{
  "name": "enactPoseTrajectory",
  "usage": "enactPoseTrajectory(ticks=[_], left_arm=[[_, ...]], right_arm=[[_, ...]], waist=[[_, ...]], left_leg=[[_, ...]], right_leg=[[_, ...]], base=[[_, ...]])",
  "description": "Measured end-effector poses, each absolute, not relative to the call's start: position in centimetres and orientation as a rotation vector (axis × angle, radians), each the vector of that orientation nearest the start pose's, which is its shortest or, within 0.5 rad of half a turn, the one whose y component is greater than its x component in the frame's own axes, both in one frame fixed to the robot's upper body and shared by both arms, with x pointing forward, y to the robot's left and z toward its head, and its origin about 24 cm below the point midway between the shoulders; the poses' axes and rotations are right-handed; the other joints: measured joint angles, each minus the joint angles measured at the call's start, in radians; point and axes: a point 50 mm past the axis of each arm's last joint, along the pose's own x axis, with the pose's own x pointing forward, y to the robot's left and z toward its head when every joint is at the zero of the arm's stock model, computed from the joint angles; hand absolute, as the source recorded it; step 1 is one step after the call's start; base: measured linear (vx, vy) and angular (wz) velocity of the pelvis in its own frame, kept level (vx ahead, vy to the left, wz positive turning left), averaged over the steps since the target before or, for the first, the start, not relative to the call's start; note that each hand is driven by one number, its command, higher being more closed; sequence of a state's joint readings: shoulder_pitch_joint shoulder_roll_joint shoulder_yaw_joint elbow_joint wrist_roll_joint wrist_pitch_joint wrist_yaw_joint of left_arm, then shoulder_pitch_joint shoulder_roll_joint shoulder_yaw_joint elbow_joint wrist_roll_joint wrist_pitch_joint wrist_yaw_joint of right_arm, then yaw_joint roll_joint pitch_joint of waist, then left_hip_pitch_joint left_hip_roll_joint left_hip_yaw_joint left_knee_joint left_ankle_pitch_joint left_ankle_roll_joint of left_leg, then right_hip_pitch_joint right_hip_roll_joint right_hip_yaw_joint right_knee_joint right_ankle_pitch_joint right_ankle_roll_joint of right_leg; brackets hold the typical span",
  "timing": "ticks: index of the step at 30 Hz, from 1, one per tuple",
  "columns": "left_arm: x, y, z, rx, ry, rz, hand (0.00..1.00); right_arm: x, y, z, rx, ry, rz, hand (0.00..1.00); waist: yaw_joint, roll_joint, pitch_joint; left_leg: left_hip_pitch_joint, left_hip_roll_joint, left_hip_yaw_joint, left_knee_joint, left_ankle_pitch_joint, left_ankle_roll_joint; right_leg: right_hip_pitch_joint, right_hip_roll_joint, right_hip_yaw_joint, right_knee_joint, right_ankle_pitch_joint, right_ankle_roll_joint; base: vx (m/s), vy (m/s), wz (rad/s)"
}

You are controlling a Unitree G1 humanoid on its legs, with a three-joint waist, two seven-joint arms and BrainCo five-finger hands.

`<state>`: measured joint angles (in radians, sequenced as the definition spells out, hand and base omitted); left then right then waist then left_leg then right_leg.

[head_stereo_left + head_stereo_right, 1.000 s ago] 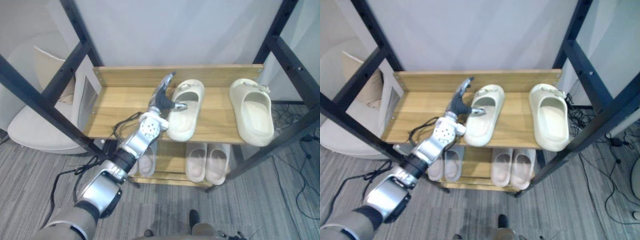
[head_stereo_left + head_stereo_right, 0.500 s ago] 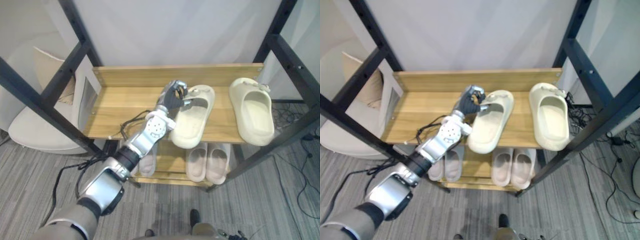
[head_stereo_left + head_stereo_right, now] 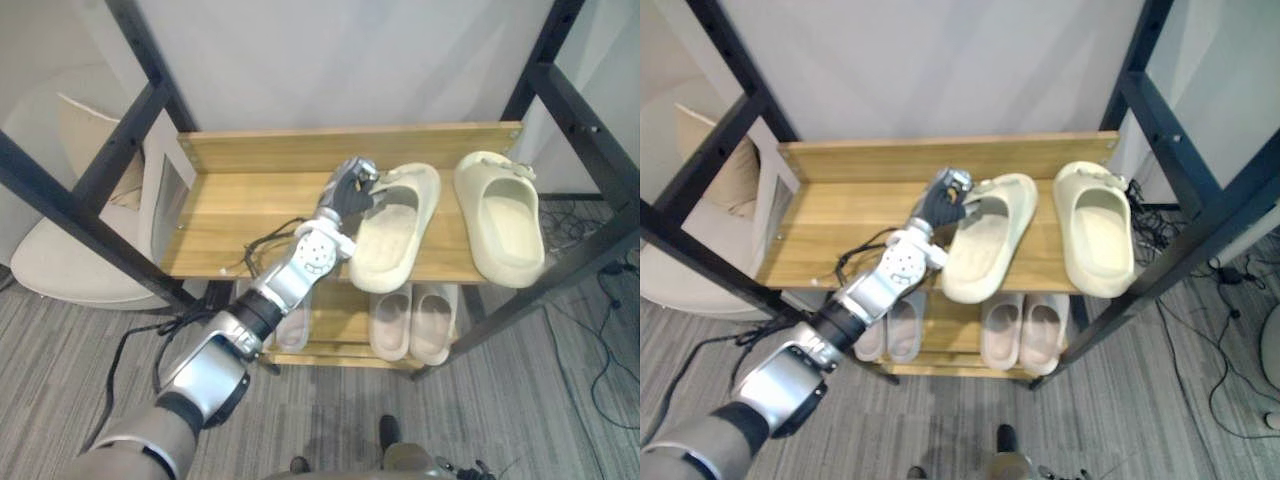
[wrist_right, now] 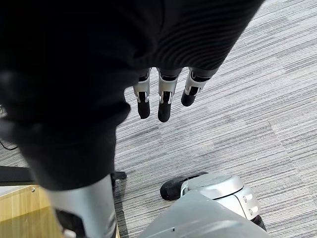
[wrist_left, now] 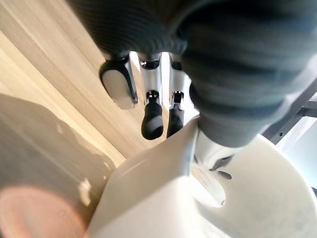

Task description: Organize the slippers on the shoe rack

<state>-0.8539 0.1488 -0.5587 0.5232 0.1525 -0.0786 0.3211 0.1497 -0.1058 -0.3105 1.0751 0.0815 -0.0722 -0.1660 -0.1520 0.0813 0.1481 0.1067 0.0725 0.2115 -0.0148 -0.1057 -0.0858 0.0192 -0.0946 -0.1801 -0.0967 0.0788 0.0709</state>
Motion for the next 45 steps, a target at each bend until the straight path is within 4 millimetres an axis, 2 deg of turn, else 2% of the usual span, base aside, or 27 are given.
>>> enactPoseTrajectory(ticks=[14, 15, 45], left_arm=[[36.4, 2.1, 17.2, 0.597, -0.499, -0.248, 1.00], [36.5, 2.1, 17.2, 0.595, -0.498, -0.245, 0.00], [36.9, 2.5, 17.6, 0.475, -0.447, -0.221, 0.00]], right_arm=[[5.4, -24.0, -16.0, 0.061, 1.117, -0.617, 0.00], [5.4, -24.0, -16.0, 0.062, 1.117, -0.617, 0.00], [5.3, -24.1, -16.0, 0.085, 1.112, -0.650, 0.00]], waist=[[-0.013, 0.005, 0.013], [-0.013, 0.006, 0.013], [-0.014, 0.017, 0.016]], left_leg=[[0.002, -0.001, 0.042, 0.000, -0.001, 0.000], [0.001, 0.000, 0.045, 0.000, -0.001, 0.000], [-0.003, -0.005, 0.046, 0.000, -0.001, 0.000]], right_leg=[[-0.021, 0.003, 0.043, 0.000, 0.013, 0.001], [-0.023, 0.004, 0.047, 0.000, 0.014, 0.000], [-0.029, -0.001, 0.042, 0.000, 0.016, 0.002]], base=[[-0.02, -0.005, -0.08], [-0.03, -0.020, -0.09], [0.00, -0.003, -0.01]])
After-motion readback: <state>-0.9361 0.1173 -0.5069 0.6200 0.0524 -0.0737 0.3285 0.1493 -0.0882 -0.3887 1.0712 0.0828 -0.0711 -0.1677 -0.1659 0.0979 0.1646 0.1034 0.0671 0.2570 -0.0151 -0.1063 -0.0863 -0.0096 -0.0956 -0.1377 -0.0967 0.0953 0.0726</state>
